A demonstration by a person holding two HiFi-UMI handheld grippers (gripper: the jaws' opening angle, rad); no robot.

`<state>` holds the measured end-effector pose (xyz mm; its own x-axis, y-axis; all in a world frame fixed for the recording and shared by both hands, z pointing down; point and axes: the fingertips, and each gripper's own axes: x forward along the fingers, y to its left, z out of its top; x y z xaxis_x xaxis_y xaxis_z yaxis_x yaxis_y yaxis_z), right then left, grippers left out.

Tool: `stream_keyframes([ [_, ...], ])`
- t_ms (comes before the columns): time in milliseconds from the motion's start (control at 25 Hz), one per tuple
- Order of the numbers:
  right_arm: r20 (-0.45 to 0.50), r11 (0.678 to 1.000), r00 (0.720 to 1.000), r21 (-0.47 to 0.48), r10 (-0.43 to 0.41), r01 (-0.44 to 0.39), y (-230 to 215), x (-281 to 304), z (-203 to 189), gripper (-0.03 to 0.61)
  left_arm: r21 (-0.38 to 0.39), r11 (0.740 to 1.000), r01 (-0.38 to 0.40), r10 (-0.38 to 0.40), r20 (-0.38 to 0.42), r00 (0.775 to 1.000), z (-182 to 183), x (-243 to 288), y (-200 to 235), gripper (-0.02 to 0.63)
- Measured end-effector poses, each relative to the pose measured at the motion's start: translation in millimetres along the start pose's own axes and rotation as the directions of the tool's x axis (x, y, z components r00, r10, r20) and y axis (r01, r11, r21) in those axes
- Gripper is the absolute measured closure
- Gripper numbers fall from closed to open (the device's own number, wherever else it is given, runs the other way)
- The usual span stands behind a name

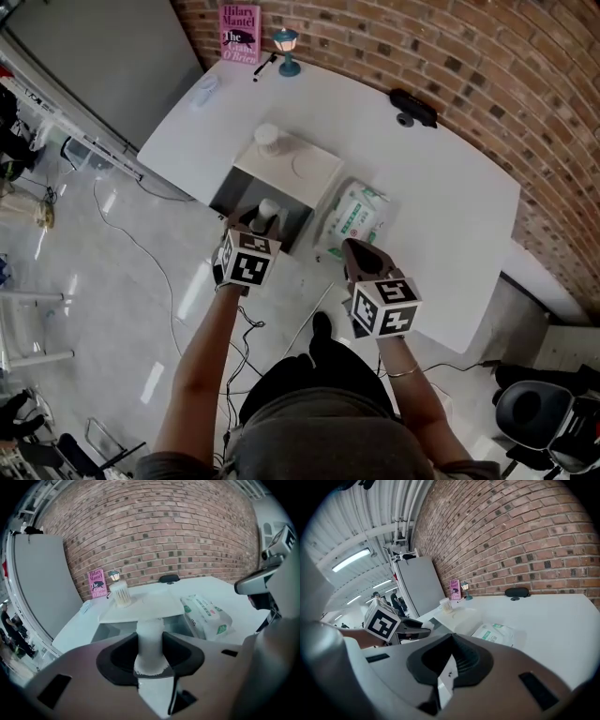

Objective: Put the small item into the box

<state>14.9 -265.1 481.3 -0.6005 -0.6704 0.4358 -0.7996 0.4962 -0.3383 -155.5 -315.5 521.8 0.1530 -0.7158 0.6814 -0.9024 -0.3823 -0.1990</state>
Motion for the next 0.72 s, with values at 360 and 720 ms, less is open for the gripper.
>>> stream_keyframes([
  [360,-0.004,1.0,1.0,0.008,-0.008,0.008,-3,-3,-3,0.572,0.112,0.992,0.059,-0.048,-0.103,0.993,-3,20,-11,0.442],
  [720,-0.011,1.0,1.0,0.017,-0.015,0.015,-4,-5,-7,0.572,0.23,0.966,0.117,-0.067,-0.217,0.974,-10,41,-18,0.442],
])
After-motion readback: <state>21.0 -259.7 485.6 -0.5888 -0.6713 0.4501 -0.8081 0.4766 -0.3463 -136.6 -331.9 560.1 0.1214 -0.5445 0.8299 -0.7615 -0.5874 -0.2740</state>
